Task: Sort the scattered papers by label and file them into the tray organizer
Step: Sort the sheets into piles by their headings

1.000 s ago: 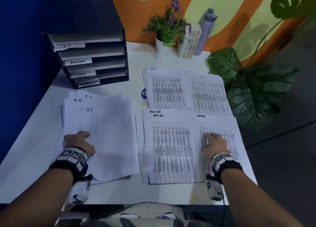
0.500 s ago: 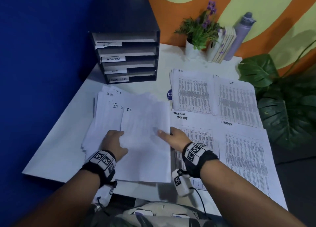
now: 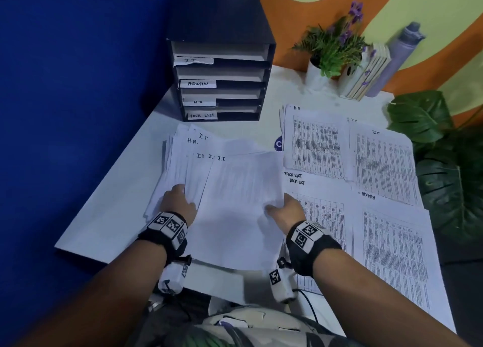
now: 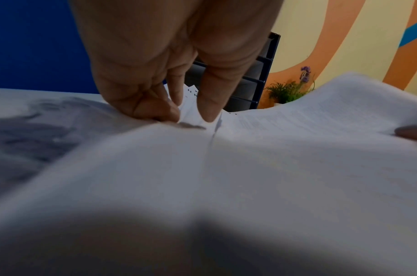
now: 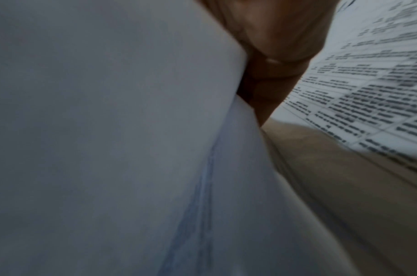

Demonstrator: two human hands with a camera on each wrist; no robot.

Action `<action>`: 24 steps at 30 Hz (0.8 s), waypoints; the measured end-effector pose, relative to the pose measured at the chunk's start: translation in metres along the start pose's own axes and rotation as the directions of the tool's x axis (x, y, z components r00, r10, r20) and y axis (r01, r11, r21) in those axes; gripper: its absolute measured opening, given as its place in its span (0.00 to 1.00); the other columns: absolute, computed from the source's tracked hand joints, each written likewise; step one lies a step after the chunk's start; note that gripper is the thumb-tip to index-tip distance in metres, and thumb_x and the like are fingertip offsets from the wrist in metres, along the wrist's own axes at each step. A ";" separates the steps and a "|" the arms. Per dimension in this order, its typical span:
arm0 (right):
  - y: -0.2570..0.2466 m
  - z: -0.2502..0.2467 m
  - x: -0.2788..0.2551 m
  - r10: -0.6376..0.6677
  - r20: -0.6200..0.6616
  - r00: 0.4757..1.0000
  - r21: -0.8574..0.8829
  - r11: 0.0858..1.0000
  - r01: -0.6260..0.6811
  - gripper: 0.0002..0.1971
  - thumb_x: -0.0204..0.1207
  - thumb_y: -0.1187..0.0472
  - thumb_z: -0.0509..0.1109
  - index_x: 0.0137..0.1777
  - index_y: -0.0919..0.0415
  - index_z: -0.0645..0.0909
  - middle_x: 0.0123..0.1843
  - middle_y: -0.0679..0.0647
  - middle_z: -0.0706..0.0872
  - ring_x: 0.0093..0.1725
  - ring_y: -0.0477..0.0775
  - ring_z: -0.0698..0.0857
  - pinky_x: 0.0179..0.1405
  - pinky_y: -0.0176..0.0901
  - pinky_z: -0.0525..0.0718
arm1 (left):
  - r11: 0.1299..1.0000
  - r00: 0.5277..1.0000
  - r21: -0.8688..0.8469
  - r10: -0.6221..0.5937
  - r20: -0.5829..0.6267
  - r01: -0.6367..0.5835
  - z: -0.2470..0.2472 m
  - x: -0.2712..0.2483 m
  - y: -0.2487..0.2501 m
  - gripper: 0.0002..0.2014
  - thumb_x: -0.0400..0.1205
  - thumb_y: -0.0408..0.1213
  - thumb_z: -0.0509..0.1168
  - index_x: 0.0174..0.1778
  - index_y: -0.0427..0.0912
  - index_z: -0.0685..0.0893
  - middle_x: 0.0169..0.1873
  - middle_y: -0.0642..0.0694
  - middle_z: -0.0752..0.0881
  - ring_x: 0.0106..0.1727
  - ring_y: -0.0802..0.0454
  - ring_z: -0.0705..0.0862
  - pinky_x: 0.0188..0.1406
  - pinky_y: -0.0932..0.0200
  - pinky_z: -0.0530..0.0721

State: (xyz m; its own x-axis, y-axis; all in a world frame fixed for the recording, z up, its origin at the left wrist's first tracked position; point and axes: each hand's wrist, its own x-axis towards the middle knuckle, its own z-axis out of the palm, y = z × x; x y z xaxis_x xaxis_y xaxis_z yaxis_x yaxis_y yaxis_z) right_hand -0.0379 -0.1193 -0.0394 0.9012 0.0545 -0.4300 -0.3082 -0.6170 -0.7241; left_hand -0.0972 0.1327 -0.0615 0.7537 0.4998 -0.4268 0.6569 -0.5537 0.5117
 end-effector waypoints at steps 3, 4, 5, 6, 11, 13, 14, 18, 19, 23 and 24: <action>0.007 -0.005 0.001 0.049 -0.034 0.998 0.038 0.998 -0.047 0.09 0.75 0.63 0.70 0.53 0.65 0.81 0.48 0.60 0.87 0.48 0.60 0.87 0.48 0.48 0.86 | 0.997 0.999 -0.059 0.044 0.004 -0.044 0.001 -0.003 0.004 0.19 0.80 0.34 0.63 0.68 0.37 0.78 0.59 0.39 0.85 0.59 0.41 0.83 0.58 0.52 0.81; 0.009 -0.007 0.001 0.053 -0.039 0.998 0.048 0.998 -0.052 0.09 0.75 0.63 0.70 0.53 0.64 0.81 0.48 0.59 0.88 0.48 0.60 0.87 0.48 0.49 0.86 | 0.995 0.998 -0.075 0.066 0.008 -0.065 0.002 -0.004 0.006 0.17 0.80 0.34 0.63 0.65 0.37 0.79 0.54 0.41 0.86 0.55 0.42 0.84 0.55 0.53 0.82; 0.011 -0.009 0.001 0.057 -0.040 0.998 0.061 0.997 -0.055 0.08 0.76 0.64 0.70 0.54 0.64 0.81 0.49 0.59 0.88 0.48 0.60 0.87 0.49 0.48 0.85 | 0.992 0.996 -0.098 0.084 0.018 -0.082 0.002 -0.005 0.008 0.15 0.81 0.34 0.63 0.63 0.37 0.80 0.50 0.43 0.85 0.52 0.43 0.84 0.52 0.55 0.81; 0.012 -0.011 0.001 0.055 -0.039 0.998 0.083 0.995 -0.052 0.08 0.76 0.64 0.71 0.54 0.63 0.82 0.49 0.59 0.88 0.48 0.59 0.87 0.48 0.46 0.84 | 0.988 0.995 -0.123 0.094 0.029 -0.090 0.002 -0.007 0.010 0.13 0.81 0.34 0.63 0.61 0.38 0.79 0.48 0.46 0.83 0.50 0.45 0.82 0.48 0.57 0.79; 0.016 -0.016 0.003 0.062 -0.072 0.995 0.184 0.982 -0.048 0.09 0.79 0.58 0.70 0.52 0.63 0.84 0.48 0.58 0.89 0.46 0.58 0.87 0.48 0.47 0.86 | 0.963 0.994 -0.253 0.105 0.039 -0.092 -0.005 -0.010 0.014 0.17 0.80 0.33 0.68 0.63 0.42 0.76 0.51 0.49 0.80 0.51 0.50 0.79 0.51 0.60 0.74; 0.018 -0.019 0.007 0.071 -0.101 0.992 0.208 0.977 -0.049 0.06 0.77 0.60 0.71 0.50 0.61 0.83 0.49 0.59 0.89 0.48 0.60 0.88 0.55 0.56 0.87 | 0.950 0.994 -0.301 0.100 0.037 -0.084 -0.008 -0.009 0.011 0.20 0.77 0.37 0.73 0.64 0.44 0.77 0.52 0.50 0.82 0.52 0.50 0.81 0.54 0.59 0.76; 0.019 -0.020 0.008 0.073 -0.110 0.991 0.217 0.975 -0.048 0.03 0.76 0.61 0.71 0.48 0.59 0.83 0.49 0.59 0.89 0.49 0.60 0.88 0.56 0.59 0.86 | 0.945 0.994 -0.314 0.102 0.037 -0.085 -0.009 -0.008 0.009 0.21 0.76 0.39 0.74 0.63 0.44 0.77 0.52 0.51 0.83 0.53 0.50 0.81 0.56 0.58 0.77; 0.025 -0.026 0.013 0.087 -0.122 0.989 0.217 0.974 -0.059 0.04 0.75 0.63 0.72 0.47 0.55 0.81 0.49 0.58 0.89 0.50 0.60 0.88 0.59 0.60 0.85 | 0.939 0.996 -0.334 0.088 0.013 -0.079 -0.008 -0.007 0.006 0.18 0.81 0.37 0.69 0.66 0.40 0.79 0.57 0.46 0.85 0.53 0.50 0.80 0.57 0.58 0.77; 0.025 -0.027 0.013 0.092 -0.125 0.988 0.220 0.974 -0.063 0.05 0.75 0.64 0.72 0.47 0.55 0.80 0.49 0.57 0.89 0.51 0.59 0.88 0.60 0.59 0.85 | 0.940 0.996 -0.332 0.084 0.002 -0.079 -0.008 -0.007 0.007 0.17 0.81 0.36 0.69 0.65 0.39 0.79 0.57 0.46 0.85 0.53 0.50 0.80 0.57 0.58 0.77; 0.027 -0.028 0.013 0.082 -0.097 0.992 0.261 0.964 -0.054 0.10 0.75 0.70 0.72 0.49 0.54 0.80 0.52 0.56 0.88 0.55 0.59 0.87 0.63 0.55 0.83 | 0.941 0.998 -0.332 0.065 -0.017 -0.067 -0.009 -0.006 0.003 0.15 0.78 0.36 0.72 0.59 0.40 0.80 0.51 0.48 0.84 0.51 0.49 0.81 0.55 0.58 0.77; 0.028 -0.029 0.012 0.071 -0.083 0.994 0.268 0.962 -0.046 0.12 0.75 0.72 0.72 0.48 0.52 0.80 0.51 0.55 0.88 0.56 0.59 0.87 0.62 0.54 0.83 | 0.936 0.997 -0.344 0.070 -0.019 -0.073 -0.009 -0.007 0.003 0.15 0.78 0.36 0.72 0.59 0.42 0.80 0.50 0.49 0.84 0.52 0.48 0.82 0.56 0.58 0.78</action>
State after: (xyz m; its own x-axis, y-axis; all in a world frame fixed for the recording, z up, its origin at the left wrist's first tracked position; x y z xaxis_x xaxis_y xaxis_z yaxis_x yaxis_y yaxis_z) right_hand -0.0264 -0.1581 -0.0492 0.8993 -0.0548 -0.4338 -0.4197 -0.3863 -0.8214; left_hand -0.1005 0.1339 -0.0506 0.7976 0.4722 -0.3754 0.5536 -0.3259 0.7664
